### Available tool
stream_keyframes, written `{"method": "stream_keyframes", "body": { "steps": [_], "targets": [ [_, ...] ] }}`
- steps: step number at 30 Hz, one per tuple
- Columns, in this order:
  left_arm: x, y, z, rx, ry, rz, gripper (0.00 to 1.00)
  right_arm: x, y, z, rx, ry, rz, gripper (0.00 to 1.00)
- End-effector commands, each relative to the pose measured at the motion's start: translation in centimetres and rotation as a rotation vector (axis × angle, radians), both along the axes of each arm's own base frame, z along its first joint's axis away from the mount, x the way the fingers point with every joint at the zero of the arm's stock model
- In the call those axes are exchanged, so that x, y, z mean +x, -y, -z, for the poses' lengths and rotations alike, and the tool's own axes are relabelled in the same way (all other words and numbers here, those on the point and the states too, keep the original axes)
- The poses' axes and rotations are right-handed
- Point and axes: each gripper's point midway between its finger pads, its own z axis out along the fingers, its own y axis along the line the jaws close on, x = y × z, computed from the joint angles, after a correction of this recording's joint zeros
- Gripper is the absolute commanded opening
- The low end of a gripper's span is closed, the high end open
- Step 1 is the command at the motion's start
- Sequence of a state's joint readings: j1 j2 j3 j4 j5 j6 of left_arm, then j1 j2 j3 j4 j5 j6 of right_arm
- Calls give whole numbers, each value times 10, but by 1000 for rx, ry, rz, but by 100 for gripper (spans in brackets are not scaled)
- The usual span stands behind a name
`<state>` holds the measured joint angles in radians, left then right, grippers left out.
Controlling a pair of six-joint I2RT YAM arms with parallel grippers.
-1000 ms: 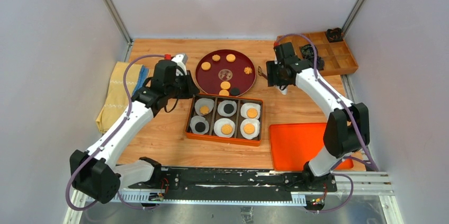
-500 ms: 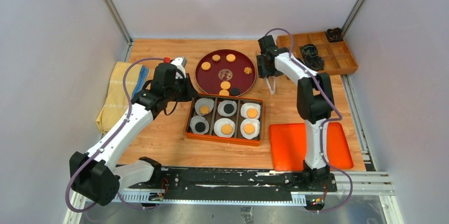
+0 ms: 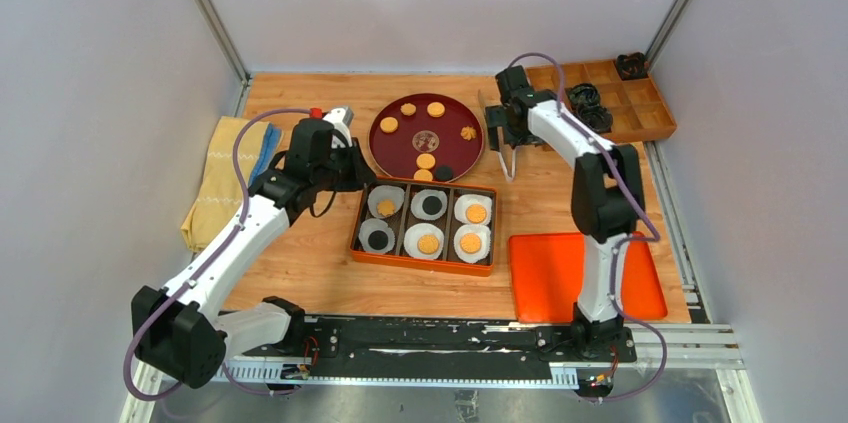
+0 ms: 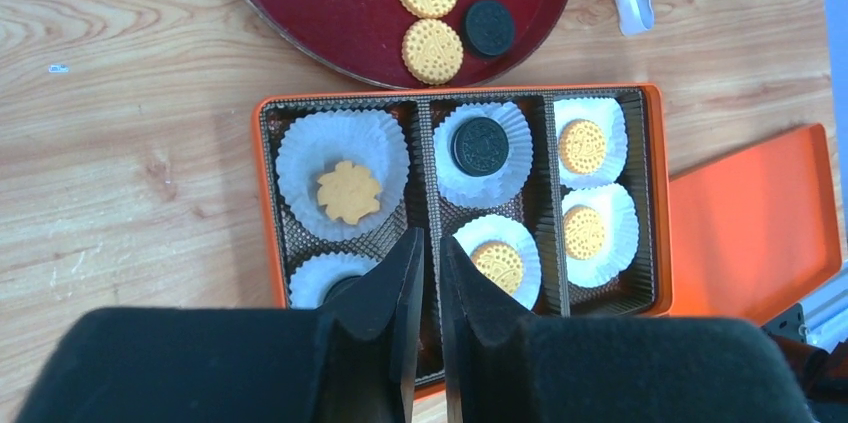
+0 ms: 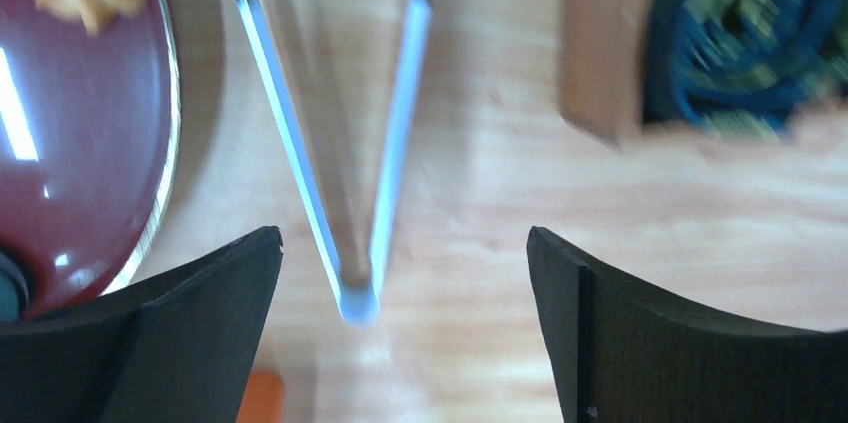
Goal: Pack the cookies
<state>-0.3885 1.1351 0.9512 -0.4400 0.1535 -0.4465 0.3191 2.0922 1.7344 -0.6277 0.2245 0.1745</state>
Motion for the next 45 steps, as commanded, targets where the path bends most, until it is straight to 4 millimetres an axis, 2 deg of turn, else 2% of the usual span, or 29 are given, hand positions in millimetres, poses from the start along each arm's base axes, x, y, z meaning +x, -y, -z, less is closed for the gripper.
{"method": "stream_keyframes", "body": {
  "steps": [1, 4, 8, 13, 17, 20, 27, 34, 37, 41, 45],
  "targets": [
    [6, 7, -8, -29, 25, 15, 18, -42, 37, -54, -54, 91, 85, 99],
    [8, 11, -11, -39, 30, 22, 18, -86, 63, -65, -77, 110, 144, 99],
    [9, 22, -14, -43, 36, 48, 18, -147, 79, -50, -74, 36, 150, 99],
    [6, 39, -12, -41, 25, 91, 18, -212, 77, -23, 6, -78, 136, 91],
    [5, 45, -10, -49, 20, 97, 18, -247, 63, -7, 113, -156, 165, 86],
    [5, 47, -11, -55, 19, 100, 18, -260, 60, 7, 137, -200, 188, 86],
    [3, 46, -12, -57, 19, 101, 18, -255, 66, 41, 50, -312, 235, 87],
    [0, 40, -14, -41, 33, 87, 18, -229, 60, 59, 32, -333, 239, 87],
    [0, 39, -15, -37, 36, 84, 18, -209, 57, 56, 32, -295, 228, 87],
    [1, 38, -17, -34, 39, 80, 18, -174, 52, 44, 33, -243, 215, 88],
    [2, 36, -18, -21, 45, 74, 18, -140, 49, 42, 32, -223, 206, 88]
  ]
}}
